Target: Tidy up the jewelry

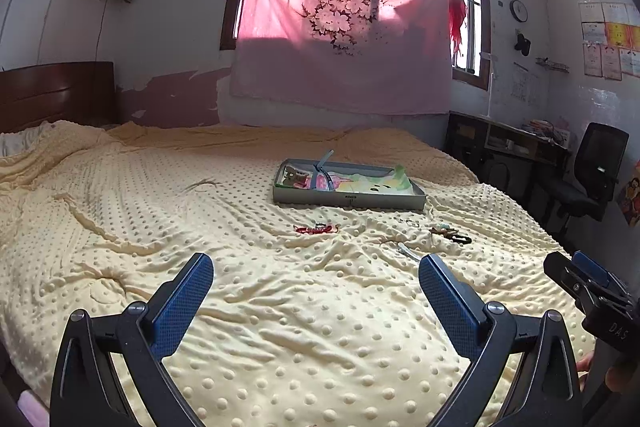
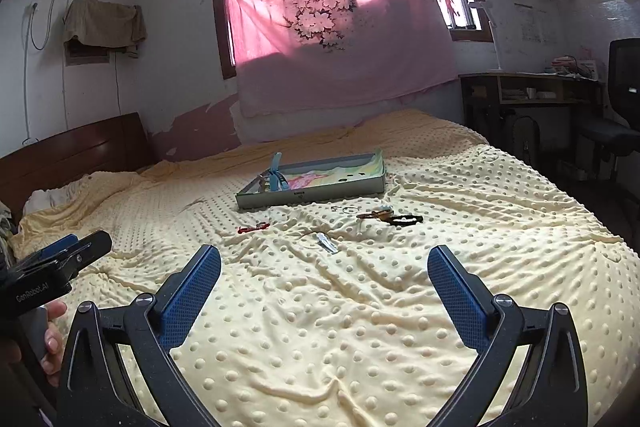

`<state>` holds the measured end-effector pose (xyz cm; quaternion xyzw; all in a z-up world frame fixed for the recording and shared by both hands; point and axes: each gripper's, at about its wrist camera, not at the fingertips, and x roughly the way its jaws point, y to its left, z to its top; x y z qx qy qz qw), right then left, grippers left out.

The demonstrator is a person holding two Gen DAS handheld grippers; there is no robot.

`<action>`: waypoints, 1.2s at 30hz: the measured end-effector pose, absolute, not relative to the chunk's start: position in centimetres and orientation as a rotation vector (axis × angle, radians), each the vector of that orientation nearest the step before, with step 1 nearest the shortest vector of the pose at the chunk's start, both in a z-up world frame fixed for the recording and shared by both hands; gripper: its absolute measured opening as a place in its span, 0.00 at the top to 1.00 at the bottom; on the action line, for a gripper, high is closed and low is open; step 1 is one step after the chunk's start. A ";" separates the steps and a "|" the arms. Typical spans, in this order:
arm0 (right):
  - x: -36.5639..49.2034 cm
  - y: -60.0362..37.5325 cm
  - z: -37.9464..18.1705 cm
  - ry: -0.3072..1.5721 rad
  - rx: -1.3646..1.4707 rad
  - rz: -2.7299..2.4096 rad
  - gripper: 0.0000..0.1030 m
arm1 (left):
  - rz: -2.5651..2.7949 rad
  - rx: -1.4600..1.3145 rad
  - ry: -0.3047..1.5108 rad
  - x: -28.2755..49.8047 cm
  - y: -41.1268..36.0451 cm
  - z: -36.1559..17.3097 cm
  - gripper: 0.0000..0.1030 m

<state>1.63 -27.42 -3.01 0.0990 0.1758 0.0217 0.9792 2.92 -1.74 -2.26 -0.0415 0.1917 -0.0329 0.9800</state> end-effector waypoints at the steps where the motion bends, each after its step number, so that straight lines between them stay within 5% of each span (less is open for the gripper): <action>1: 1.9 -27.4 -2.9 0.350 0.200 0.046 0.01 | -0.066 -0.084 0.382 3.2 -1.7 -2.1 0.00; 36: 14.6 -27.1 -2.3 0.332 0.181 0.050 0.01 | -0.036 -0.099 0.384 15.5 -0.3 -2.0 0.00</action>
